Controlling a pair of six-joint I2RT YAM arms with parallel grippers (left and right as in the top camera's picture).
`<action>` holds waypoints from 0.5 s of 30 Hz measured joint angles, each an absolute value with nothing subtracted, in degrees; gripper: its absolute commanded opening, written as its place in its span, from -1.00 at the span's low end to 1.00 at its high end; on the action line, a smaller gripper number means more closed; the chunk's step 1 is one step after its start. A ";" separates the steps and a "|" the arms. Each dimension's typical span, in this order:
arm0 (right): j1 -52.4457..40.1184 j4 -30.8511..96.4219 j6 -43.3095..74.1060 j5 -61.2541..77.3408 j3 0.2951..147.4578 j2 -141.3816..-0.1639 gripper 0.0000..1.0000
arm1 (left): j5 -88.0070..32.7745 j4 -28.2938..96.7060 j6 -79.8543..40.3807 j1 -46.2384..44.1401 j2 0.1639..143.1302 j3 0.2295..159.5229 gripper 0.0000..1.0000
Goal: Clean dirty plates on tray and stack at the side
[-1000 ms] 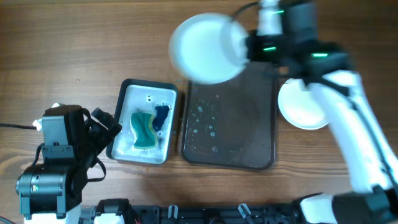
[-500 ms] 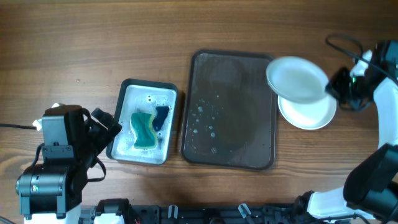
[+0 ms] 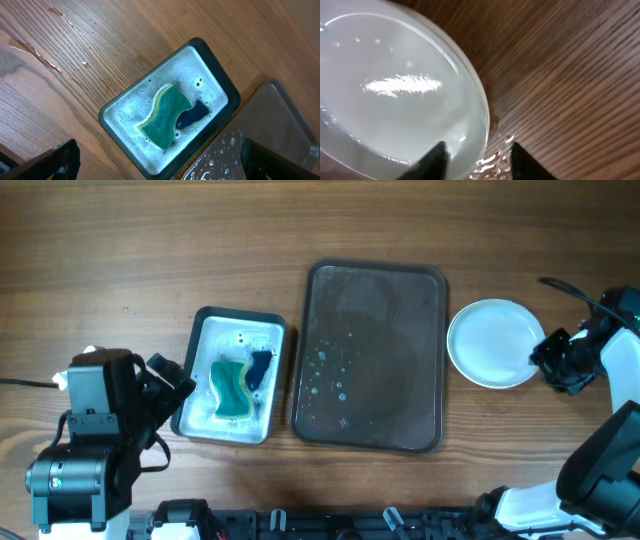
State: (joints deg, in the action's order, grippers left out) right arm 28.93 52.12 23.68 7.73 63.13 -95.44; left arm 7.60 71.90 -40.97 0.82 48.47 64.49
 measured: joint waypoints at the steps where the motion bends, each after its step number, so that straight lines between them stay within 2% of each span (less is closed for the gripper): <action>1: 28.82 52.69 23.27 8.23 63.20 -95.00 -0.05 | 7.60 71.90 -40.97 0.82 48.47 64.49 1.00; 7: 25.23 55.24 19.62 14.72 65.30 -85.10 -0.06 | 7.57 71.90 -40.97 0.82 48.47 64.49 1.00; 12: 16.60 56.18 13.63 24.49 66.48 -66.81 -0.07 | 7.60 71.88 -40.97 0.82 48.47 64.49 1.00; 15: 11.86 56.82 7.57 31.79 66.70 -57.76 0.11 | 7.60 71.90 -40.97 0.82 48.47 64.49 1.00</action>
State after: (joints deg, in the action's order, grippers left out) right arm 11.86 56.82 7.57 31.79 66.70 -57.76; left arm 7.60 71.90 -40.97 0.82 48.47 64.49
